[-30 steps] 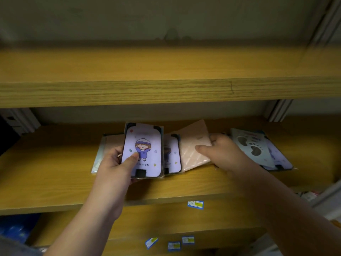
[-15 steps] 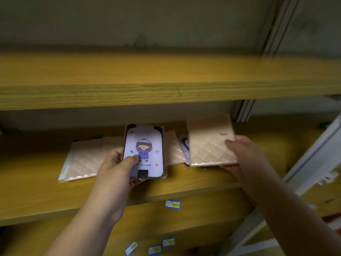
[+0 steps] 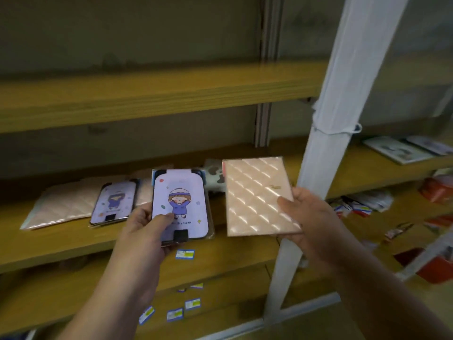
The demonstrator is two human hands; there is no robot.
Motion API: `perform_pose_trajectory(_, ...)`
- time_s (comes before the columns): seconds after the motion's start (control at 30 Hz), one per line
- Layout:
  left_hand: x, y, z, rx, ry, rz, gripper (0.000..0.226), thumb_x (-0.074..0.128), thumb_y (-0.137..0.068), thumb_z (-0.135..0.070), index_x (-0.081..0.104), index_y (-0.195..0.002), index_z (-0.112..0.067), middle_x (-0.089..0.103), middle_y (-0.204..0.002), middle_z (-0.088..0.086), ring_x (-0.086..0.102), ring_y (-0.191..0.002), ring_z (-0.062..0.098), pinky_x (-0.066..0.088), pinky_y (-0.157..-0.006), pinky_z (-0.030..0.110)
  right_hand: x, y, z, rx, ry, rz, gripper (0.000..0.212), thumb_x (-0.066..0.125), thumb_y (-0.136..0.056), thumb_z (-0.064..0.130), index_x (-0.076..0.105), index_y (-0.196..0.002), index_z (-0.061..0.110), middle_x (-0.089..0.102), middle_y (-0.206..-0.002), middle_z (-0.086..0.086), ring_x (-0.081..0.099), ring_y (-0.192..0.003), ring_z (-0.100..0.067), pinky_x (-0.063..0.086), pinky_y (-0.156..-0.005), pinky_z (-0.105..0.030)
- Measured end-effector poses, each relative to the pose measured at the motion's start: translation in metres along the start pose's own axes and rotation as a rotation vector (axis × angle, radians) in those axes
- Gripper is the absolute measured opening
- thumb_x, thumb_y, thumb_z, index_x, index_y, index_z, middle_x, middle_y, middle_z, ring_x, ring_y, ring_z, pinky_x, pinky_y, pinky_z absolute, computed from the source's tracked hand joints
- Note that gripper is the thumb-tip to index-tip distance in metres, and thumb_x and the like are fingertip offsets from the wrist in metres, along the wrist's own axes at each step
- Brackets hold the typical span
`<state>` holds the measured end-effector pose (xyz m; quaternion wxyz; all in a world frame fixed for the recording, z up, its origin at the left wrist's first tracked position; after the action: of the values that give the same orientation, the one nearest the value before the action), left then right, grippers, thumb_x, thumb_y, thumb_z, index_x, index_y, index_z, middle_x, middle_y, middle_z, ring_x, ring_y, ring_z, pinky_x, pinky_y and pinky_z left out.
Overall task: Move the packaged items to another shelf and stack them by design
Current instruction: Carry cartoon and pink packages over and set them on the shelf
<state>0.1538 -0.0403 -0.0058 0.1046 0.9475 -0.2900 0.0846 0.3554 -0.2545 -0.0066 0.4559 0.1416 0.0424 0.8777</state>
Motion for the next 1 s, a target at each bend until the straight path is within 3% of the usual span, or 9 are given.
perform_pose_trajectory(0.13, 0.044, 0.048, 0.016, -0.004, 0.017, 0.018, 0.022, 0.059, -0.093, -0.007, 0.065, -0.114, -0.015, 0.079, -0.101, 0.009, 0.077, -0.081, 0.022, 0.055, -0.062, 0.034, -0.044, 0.029, 0.008, 0.008, -0.024, 0.106, 0.024, 0.061, -0.094, 0.015, 0.063, -0.118, 0.013, 0.077, -0.107, -0.01, 0.076, -0.094, -0.027, 0.062, -0.072, -0.04)
perform_pose_trajectory(0.23, 0.078, 0.081, 0.028, -0.01, 0.031, 0.037, 0.021, 0.059, -0.094, -0.008, 0.065, -0.113, -0.015, 0.08, -0.098, 0.009, 0.077, -0.081, 0.023, 0.058, -0.056, 0.03, -0.075, 0.05, 0.019, -0.01, -0.025, 0.182, 0.025, 0.062, -0.092, 0.013, 0.064, -0.116, 0.011, 0.077, -0.105, -0.012, 0.076, -0.092, -0.027, 0.061, -0.067, -0.035)
perform_pose_trajectory(0.33, 0.122, 0.109, 0.041, -0.006, -0.008, 0.061, 0.018, 0.058, -0.094, -0.008, 0.067, -0.108, -0.015, 0.08, -0.097, 0.009, 0.076, -0.074, 0.019, 0.056, -0.062, 0.035, -0.118, 0.071, 0.033, -0.007, -0.026, 0.215, 0.04, 0.066, -0.079, 0.02, 0.064, -0.118, 0.01, 0.077, -0.104, -0.014, 0.076, -0.091, -0.029, 0.062, -0.069, -0.041)
perform_pose_trajectory(0.43, 0.171, 0.127, 0.055, -0.034, -0.036, 0.12, 0.019, 0.062, -0.092, -0.012, 0.069, -0.109, -0.018, 0.08, -0.095, 0.005, 0.077, -0.076, 0.019, 0.056, -0.062, 0.034, -0.171, 0.082, 0.046, -0.014, 0.016, 0.147, 0.05, 0.067, -0.071, 0.026, 0.063, -0.12, 0.013, 0.076, -0.108, -0.014, 0.074, -0.099, -0.035, 0.059, -0.087, -0.054)
perform_pose_trajectory(0.53, 0.22, 0.134, 0.065, -0.074, -0.057, 0.179, 0.019, 0.063, -0.093, -0.016, 0.07, -0.11, -0.022, 0.08, -0.094, 0.002, 0.077, -0.081, 0.018, 0.056, -0.067, 0.037, -0.221, 0.088, 0.058, -0.046, -0.044, 0.105, 0.047, 0.065, -0.077, 0.029, 0.063, -0.121, 0.012, 0.075, -0.112, -0.016, 0.073, -0.101, -0.034, 0.06, -0.082, -0.044)
perform_pose_trajectory(0.77, 0.324, 0.122, 0.092, -0.138, -0.052, 0.263, 0.023, 0.063, -0.095, -0.015, 0.067, -0.116, -0.024, 0.08, -0.094, 0.0, 0.077, -0.084, 0.018, 0.061, -0.059, 0.031, -0.325, 0.071, 0.068, -0.102, -0.187, -0.073, 0.046, 0.068, -0.086, 0.032, 0.066, -0.123, 0.006, 0.071, -0.118, -0.02, 0.071, -0.105, -0.035, 0.059, -0.077, -0.039)
perform_pose_trajectory(0.87, 0.366, 0.108, 0.105, -0.141, -0.046, 0.298, 0.023, 0.062, -0.095, -0.015, 0.066, -0.116, -0.024, 0.08, -0.093, -0.001, 0.077, -0.082, 0.017, 0.06, -0.057, 0.03, -0.362, 0.056, 0.073, -0.114, -0.252, -0.117, 0.037, 0.073, -0.084, 0.032, 0.075, -0.112, 0.009, 0.071, -0.118, -0.023, 0.072, -0.102, -0.036, 0.061, -0.081, -0.048)
perform_pose_trajectory(1.0, 0.425, 0.084, 0.12, -0.162, -0.013, 0.356, 0.019, 0.062, -0.096, -0.016, 0.064, -0.114, -0.024, 0.08, -0.088, 0.002, 0.078, -0.071, 0.018, 0.059, -0.048, 0.031, -0.41, 0.027, 0.09, -0.149, -0.222, -0.23, 0.02, 0.07, -0.084, 0.031, 0.082, -0.094, 0.019, 0.079, -0.098, -0.012, 0.076, -0.086, -0.023, 0.063, -0.071, -0.037)
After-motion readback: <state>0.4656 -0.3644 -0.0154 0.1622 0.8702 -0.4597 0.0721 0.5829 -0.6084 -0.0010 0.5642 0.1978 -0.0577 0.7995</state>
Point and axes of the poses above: each hand's wrist, its own y-axis away from the middle knuckle, its own x-axis out of the palm, z = x × y, the point moved 9 cm from there along -y, towards the middle knuckle
